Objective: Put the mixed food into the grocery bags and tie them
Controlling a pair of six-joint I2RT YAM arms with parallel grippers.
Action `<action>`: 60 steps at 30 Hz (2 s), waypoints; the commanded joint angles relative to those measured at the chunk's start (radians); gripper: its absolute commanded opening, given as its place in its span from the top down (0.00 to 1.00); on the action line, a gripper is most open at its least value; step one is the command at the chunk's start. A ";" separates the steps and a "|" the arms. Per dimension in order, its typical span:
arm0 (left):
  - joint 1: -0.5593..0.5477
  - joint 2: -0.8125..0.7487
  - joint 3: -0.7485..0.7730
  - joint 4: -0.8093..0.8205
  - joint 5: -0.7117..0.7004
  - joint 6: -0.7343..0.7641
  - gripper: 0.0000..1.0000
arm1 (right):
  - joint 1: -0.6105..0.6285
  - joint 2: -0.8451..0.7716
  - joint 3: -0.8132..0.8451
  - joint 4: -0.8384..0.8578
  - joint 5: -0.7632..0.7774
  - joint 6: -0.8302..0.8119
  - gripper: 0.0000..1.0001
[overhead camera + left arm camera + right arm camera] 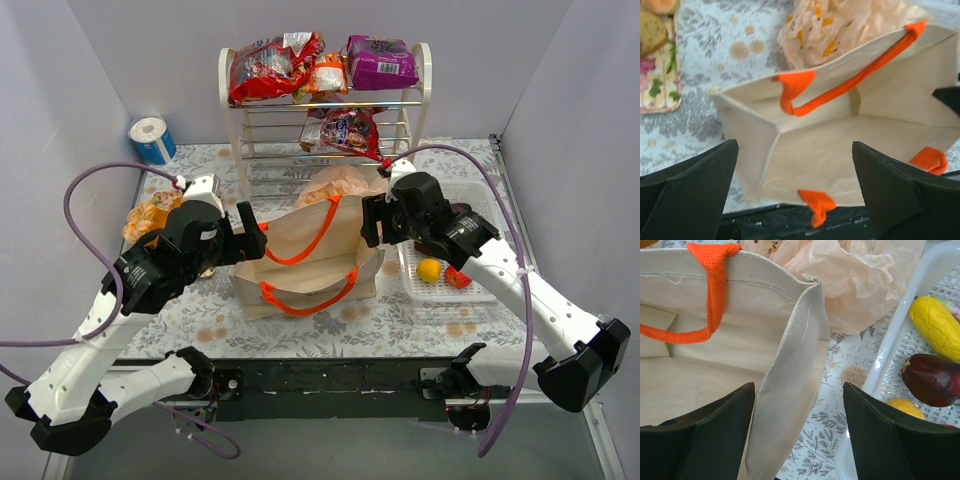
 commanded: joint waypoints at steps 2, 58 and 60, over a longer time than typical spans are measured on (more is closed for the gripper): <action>0.000 -0.011 -0.063 -0.165 -0.033 -0.095 0.02 | 0.010 0.031 0.045 0.056 0.096 0.019 0.23; 0.343 0.266 0.154 0.662 0.286 0.545 0.02 | -0.254 -0.136 -0.139 0.098 -0.111 -0.021 0.96; 0.346 0.397 0.252 0.672 0.286 0.574 0.02 | -0.254 -0.135 -0.147 0.105 -0.122 -0.019 0.95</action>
